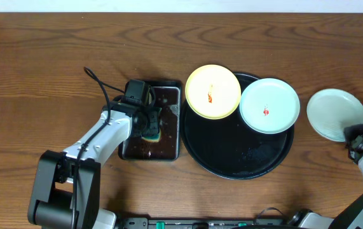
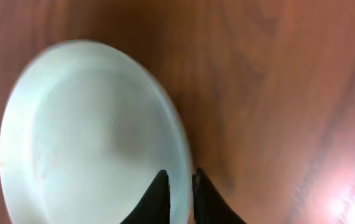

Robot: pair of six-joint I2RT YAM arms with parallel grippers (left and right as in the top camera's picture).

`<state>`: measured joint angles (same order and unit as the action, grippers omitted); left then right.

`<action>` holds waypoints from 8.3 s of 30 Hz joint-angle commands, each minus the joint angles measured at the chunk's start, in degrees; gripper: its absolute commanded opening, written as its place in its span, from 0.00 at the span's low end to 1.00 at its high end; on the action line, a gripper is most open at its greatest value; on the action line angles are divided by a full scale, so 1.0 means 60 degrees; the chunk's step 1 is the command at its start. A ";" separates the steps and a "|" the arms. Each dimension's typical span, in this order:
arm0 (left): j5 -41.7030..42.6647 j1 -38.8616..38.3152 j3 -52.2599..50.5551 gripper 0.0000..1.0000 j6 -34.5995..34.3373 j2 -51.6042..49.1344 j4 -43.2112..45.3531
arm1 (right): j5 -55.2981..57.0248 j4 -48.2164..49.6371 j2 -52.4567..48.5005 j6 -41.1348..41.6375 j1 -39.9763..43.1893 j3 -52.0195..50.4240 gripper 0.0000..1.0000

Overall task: Clean dirty plates on tray and stack at the side
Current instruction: 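Carry the pale green plate right and set it beside the tray, then move the right gripper back to the rim of the pale blue plate, then grasp the pale blue plate rim with the right gripper and tilt it, then lift the green sponge out of the basin with the left gripper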

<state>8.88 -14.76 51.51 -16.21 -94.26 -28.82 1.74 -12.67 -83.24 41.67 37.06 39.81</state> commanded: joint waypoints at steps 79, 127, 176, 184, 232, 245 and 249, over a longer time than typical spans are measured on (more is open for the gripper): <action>-0.0229 -0.0266 -0.0248 0.50 0.0189 -0.0474 0.1249 | -0.4175 0.0149 -0.0022 -0.4528 -0.2776 0.0168 0.36; -0.0517 -0.0368 -0.0248 0.08 0.0153 -0.0776 0.1399 | -0.3297 0.4379 -0.2437 -0.6663 -0.4160 0.0168 0.56; 0.1705 0.0783 -0.0211 0.07 -0.0299 0.2568 0.0860 | -0.3832 -0.2353 -0.0630 -0.6240 -0.4867 0.0040 0.01; 0.5490 0.2313 -0.0211 0.07 0.1002 0.2565 0.1596 | -0.3821 -0.2266 -0.0630 -0.6244 -0.4998 0.0040 0.01; 1.0739 0.4003 -0.0211 0.07 0.3024 0.2565 0.2481 | -0.3825 -0.2259 -0.0630 -0.6244 -0.4998 0.0040 0.01; 1.0739 0.4003 -0.0211 0.07 0.3024 0.2565 0.2514 | -0.3825 -0.2255 -0.0630 -0.6244 -0.4998 0.0040 0.01; 1.0739 0.4003 -0.0211 0.06 0.3020 0.2565 0.2539 | -0.3825 -0.2255 -0.0630 -0.6244 -0.4998 0.0040 0.01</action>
<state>71.66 8.95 50.26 0.51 -79.59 -13.98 -20.58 -26.33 -86.63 4.01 7.75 40.38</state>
